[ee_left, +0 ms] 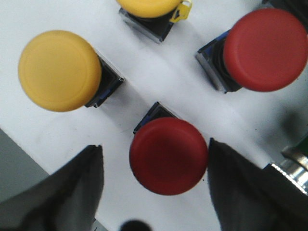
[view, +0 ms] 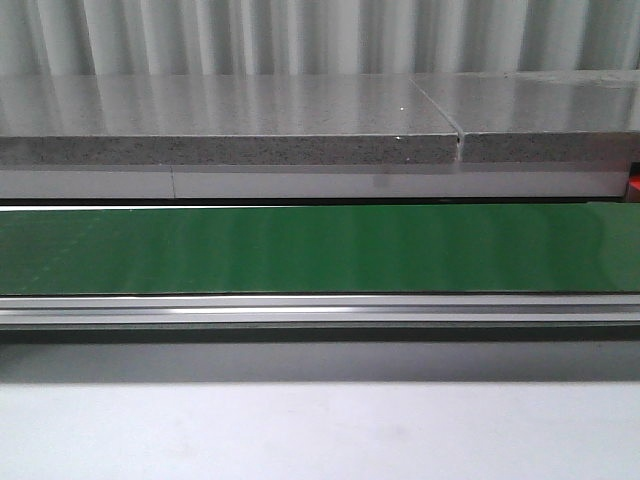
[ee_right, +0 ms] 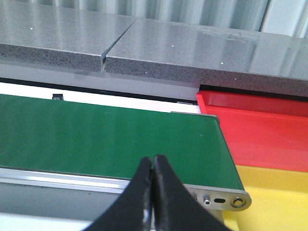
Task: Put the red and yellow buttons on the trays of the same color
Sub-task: 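Close the left gripper on the red push-button and lift it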
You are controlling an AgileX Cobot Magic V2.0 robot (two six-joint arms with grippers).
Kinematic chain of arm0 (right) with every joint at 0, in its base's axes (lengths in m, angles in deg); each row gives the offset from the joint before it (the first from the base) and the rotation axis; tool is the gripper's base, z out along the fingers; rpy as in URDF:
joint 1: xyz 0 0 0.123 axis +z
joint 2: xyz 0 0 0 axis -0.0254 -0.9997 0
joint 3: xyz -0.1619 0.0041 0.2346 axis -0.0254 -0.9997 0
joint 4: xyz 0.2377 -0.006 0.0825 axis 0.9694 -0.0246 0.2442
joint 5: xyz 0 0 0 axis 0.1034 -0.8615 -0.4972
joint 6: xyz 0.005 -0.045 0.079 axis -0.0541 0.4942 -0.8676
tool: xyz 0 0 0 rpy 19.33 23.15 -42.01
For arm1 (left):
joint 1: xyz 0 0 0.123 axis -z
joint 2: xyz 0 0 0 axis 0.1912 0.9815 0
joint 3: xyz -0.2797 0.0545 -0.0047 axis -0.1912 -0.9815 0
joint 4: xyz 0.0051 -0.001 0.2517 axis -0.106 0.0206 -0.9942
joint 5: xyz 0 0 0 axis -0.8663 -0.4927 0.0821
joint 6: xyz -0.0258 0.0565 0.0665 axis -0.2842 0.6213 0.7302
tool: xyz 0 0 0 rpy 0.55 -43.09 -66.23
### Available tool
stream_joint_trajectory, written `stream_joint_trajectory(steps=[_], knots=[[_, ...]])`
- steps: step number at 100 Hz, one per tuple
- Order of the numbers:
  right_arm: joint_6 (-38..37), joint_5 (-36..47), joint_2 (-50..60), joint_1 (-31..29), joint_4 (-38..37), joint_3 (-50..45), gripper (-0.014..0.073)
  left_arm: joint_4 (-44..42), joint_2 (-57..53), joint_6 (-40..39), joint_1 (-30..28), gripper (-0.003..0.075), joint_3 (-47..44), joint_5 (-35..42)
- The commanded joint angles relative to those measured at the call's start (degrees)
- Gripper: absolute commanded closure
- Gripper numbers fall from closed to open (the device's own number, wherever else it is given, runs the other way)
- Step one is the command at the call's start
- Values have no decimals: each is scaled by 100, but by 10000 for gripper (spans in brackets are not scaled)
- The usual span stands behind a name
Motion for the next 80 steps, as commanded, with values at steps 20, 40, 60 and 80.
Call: stream_joint_trajectory(steps=[20, 40, 60, 80], knots=[[0, 471, 71, -2, -62, 38, 664, -31, -166, -7, -16, 643, 161, -80], [0, 471, 71, -2, -62, 38, 664, 198, -555, 282, -16, 740, 161, -220], [0, 471, 71, -2, -62, 38, 664, 257, -1299, 570, 104, 740, 176, -512], [0, 471, 71, -2, -62, 38, 664, 267, -1899, 1015, 538, 740, 526, -868]])
